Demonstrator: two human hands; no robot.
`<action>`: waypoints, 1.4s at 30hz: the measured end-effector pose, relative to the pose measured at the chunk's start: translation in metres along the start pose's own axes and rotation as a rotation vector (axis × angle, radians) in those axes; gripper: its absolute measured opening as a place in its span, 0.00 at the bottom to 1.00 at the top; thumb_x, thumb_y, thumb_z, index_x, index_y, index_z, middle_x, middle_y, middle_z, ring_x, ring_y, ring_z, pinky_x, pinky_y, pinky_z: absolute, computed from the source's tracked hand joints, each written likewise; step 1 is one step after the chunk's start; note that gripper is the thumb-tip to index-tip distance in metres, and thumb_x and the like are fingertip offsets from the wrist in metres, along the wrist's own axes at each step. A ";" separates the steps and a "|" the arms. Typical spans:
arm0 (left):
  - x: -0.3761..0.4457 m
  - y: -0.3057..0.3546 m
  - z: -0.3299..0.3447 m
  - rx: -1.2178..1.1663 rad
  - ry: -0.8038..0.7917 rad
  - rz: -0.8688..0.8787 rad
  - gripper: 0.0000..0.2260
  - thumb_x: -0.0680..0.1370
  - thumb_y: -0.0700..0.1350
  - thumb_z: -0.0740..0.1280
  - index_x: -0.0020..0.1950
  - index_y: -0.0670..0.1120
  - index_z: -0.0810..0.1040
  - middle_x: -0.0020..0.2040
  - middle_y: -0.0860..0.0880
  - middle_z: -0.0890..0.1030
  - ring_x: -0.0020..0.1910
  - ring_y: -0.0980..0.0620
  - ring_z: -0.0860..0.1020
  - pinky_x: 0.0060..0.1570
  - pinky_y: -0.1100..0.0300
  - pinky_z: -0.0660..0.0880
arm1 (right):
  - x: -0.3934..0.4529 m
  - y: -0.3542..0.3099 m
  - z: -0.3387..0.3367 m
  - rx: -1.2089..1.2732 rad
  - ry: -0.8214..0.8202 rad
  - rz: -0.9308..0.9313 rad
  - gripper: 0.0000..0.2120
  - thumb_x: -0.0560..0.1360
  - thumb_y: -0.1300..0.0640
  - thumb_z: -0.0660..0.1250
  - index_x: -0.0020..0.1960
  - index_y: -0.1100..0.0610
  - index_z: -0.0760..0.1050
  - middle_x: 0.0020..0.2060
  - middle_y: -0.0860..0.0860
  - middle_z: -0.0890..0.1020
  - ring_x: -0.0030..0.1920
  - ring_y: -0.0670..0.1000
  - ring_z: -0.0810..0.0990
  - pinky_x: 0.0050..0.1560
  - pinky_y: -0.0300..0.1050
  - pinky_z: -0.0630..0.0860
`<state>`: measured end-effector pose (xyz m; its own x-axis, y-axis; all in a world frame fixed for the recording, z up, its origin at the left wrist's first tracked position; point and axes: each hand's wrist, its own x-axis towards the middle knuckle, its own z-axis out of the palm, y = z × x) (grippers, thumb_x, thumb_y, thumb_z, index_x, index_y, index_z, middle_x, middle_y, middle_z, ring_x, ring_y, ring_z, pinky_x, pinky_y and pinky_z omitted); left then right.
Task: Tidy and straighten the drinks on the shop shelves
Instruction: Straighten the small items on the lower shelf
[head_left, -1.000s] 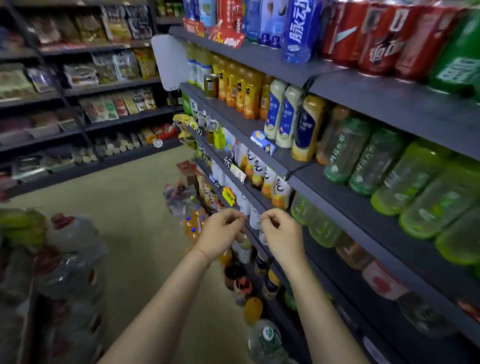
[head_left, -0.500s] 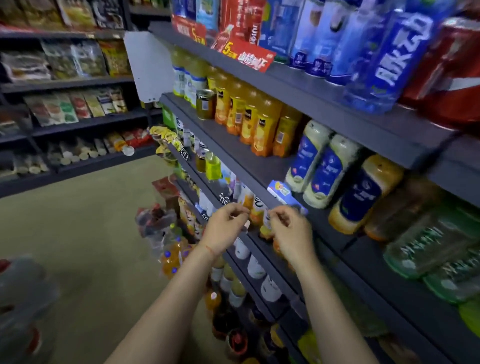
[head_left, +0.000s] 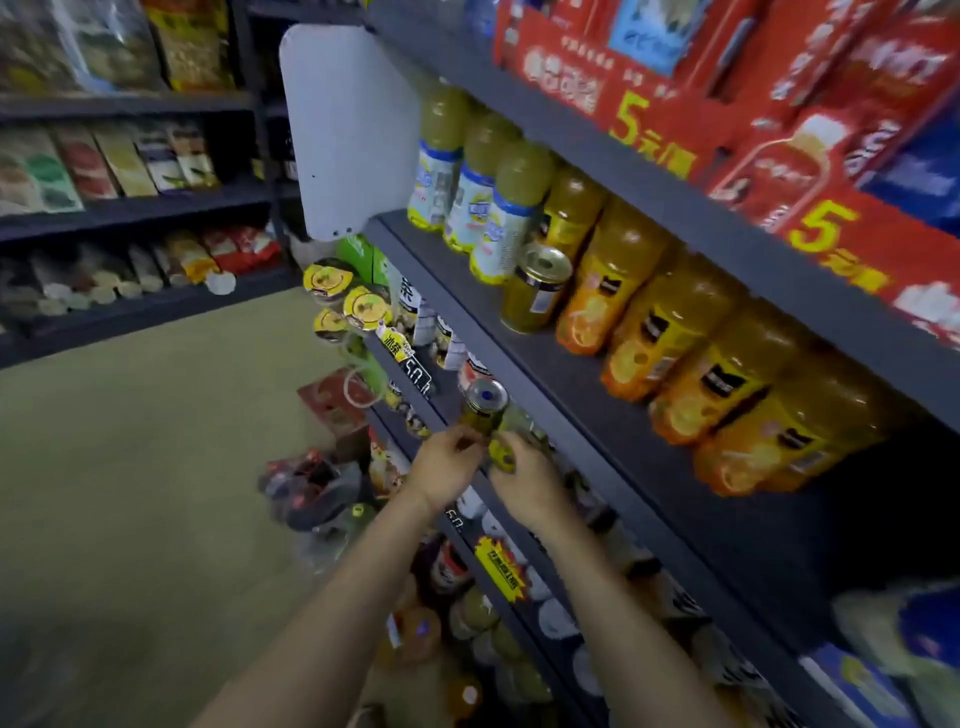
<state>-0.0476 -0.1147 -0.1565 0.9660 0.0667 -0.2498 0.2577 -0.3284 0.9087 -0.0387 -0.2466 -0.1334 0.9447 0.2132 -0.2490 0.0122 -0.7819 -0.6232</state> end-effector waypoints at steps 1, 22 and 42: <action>0.016 -0.009 -0.004 -0.001 -0.018 -0.032 0.10 0.79 0.44 0.61 0.51 0.46 0.82 0.46 0.45 0.83 0.41 0.48 0.78 0.39 0.55 0.73 | 0.020 -0.006 0.008 -0.006 -0.008 0.017 0.23 0.80 0.57 0.63 0.74 0.51 0.66 0.65 0.55 0.76 0.61 0.59 0.77 0.56 0.53 0.76; 0.079 -0.102 -0.032 -0.281 -0.047 -0.295 0.13 0.81 0.39 0.60 0.42 0.53 0.76 0.44 0.49 0.79 0.44 0.46 0.77 0.46 0.53 0.73 | 0.144 -0.018 0.077 -0.620 0.181 0.193 0.38 0.73 0.75 0.61 0.77 0.50 0.58 0.77 0.64 0.51 0.73 0.67 0.64 0.62 0.55 0.75; -0.052 -0.036 0.014 -0.929 -0.170 -0.235 0.31 0.73 0.64 0.64 0.71 0.48 0.70 0.63 0.44 0.80 0.58 0.49 0.80 0.47 0.56 0.78 | -0.093 0.031 0.023 1.032 0.051 0.226 0.26 0.70 0.50 0.74 0.66 0.52 0.73 0.41 0.52 0.83 0.24 0.50 0.69 0.22 0.38 0.65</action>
<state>-0.1079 -0.1197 -0.1810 0.8908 -0.1248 -0.4370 0.4278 0.5550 0.7135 -0.1331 -0.2771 -0.1462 0.9031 0.0814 -0.4217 -0.4277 0.0820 -0.9002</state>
